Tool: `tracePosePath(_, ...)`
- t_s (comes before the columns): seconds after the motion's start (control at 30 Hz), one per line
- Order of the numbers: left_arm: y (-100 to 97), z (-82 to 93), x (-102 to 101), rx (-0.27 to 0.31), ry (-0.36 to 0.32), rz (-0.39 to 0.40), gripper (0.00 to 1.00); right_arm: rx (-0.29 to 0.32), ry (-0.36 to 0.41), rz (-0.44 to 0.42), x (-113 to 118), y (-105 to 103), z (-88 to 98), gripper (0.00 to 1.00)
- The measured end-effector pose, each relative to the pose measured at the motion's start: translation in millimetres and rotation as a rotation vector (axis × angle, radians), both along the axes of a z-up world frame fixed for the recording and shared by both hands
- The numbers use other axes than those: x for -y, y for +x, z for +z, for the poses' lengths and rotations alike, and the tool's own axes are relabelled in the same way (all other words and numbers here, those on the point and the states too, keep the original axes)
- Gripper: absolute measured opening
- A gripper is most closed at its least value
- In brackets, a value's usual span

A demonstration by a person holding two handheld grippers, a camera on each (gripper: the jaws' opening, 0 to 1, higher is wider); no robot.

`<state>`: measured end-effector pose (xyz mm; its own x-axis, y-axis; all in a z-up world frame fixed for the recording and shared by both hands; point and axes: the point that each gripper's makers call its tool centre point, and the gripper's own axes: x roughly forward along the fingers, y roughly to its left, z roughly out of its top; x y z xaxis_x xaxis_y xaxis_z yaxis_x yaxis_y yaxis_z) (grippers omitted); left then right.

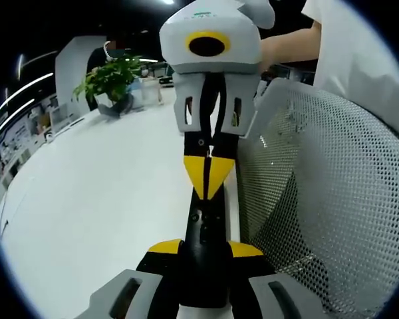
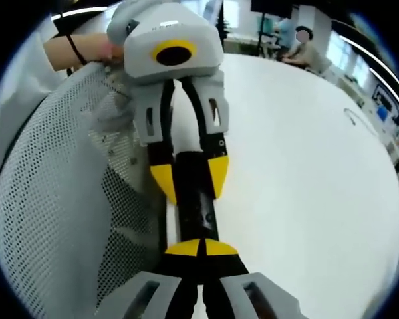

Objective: Press the specified remote control buttons in sequence, fully releasing each button before pressing the next.

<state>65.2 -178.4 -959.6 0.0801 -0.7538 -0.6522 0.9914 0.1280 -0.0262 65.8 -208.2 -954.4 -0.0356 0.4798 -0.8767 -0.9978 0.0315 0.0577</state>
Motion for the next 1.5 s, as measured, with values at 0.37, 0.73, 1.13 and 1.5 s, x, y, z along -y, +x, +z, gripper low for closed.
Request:
tracePosePath(0.37, 0.2, 0.0, 0, 0.000, 0.000, -0.001, 0.24, 0.007, 0.040, -0.017, 1, 1, 0.8, 0.00)
tracePosePath(0.73, 0.6, -0.2, 0, -0.002, -0.001, 0.000, 0.24, -0.001, 0.033, -0.010, 8, 2, 2.0, 0.00)
tracePosePath(1.13, 0.2, -0.2, 0, -0.006, -0.004, 0.002, 0.24, 0.042, -0.009, 0.046, 10, 0, 1.3, 0.00)
tracePosePath(1.5, 0.4, -0.5, 0, -0.004, -0.002, 0.001, 0.24, 0.034, 0.023, 0.026, 9, 1, 1.0, 0.00)
